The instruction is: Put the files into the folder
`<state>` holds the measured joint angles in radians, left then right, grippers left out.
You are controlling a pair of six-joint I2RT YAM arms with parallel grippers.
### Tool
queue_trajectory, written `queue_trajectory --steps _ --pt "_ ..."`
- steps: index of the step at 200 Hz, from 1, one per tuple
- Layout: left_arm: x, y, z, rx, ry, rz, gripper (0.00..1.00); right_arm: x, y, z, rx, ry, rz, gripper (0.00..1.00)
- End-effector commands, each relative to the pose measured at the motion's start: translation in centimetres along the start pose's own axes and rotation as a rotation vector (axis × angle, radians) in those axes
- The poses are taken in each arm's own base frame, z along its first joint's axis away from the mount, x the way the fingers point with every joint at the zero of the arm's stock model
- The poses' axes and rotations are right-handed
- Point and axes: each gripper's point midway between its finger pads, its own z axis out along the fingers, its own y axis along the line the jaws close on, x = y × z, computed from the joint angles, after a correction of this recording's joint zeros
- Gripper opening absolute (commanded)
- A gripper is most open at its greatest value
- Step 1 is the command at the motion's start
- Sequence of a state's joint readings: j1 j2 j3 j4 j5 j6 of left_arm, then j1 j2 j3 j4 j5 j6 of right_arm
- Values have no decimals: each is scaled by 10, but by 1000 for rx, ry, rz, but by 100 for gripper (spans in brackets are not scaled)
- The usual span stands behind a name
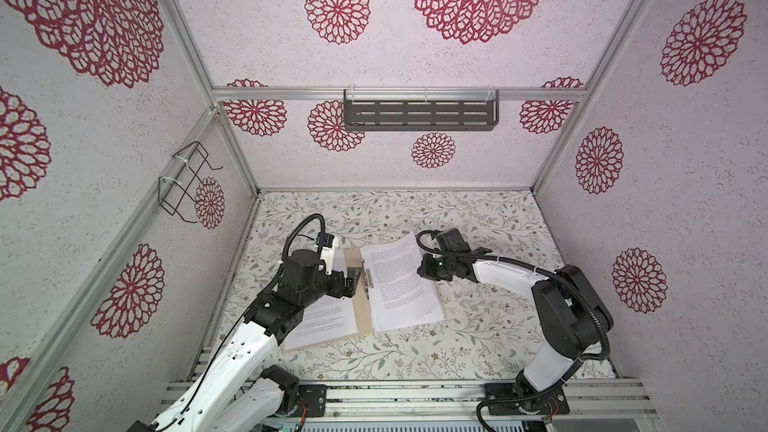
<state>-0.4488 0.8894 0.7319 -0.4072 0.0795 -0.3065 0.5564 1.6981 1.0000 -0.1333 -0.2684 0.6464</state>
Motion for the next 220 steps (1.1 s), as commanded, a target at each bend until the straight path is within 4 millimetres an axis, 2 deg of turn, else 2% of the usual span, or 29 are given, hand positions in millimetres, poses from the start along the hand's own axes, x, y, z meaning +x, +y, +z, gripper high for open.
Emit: queue_trajectory --steps 1,150,220 --pt "-6 -3 1 18 -3 -8 97 -8 7 -8 -19 -55 33 0" --pt "-4 -5 5 32 17 -14 97 3 10 0 -25 -21 27 0" --pt "-1 -4 8 25 31 -18 97 2 0 -6 50 -26 -14 42"
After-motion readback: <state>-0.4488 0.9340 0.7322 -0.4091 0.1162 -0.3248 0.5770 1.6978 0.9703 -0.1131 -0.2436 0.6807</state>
